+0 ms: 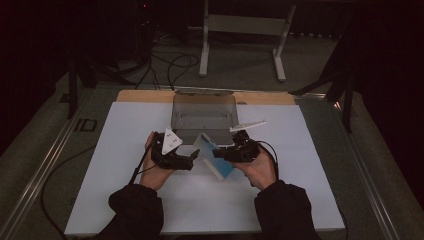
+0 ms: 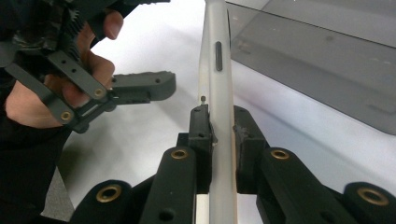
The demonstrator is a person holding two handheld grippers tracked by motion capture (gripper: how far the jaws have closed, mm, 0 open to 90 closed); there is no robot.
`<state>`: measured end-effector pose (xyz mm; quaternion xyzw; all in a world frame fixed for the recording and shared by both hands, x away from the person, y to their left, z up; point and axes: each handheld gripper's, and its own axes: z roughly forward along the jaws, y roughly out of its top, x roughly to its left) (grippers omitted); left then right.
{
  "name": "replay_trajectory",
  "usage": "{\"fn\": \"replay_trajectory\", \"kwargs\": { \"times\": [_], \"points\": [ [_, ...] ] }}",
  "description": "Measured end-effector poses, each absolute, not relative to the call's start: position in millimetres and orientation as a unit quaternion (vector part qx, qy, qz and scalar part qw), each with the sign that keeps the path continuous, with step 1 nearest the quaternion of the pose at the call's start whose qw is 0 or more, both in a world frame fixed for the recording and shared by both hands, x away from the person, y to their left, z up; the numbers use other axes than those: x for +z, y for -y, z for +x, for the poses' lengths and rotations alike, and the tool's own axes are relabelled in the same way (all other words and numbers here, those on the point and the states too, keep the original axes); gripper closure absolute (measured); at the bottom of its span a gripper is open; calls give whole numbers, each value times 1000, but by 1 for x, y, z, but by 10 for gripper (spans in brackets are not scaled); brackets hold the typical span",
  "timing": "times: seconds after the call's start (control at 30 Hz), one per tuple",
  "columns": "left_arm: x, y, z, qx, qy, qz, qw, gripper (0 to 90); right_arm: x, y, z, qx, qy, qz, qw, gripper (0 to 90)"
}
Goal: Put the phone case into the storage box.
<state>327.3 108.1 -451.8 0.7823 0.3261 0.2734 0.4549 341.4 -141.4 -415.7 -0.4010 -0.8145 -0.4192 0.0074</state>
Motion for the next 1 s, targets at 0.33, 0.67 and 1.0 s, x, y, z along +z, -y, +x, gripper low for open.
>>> {"fn": "replay_trajectory", "kwargs": {
  "times": [0.33, 0.67, 1.0],
  "points": [
    [-448, -118, 323, 280, -342, 775, 452, 12, -416, 141, 342, -418, 815, -400, 6, 808],
    [-448, -131, 316, 290, -353, 764, 455, 11, -414, 141, 343, -421, 812, -404, 3, 809],
    [-451, -150, 308, 300, -371, 749, 460, 7, -413, 141, 343, -423, 808, -410, -3, 809]
  ]
}}
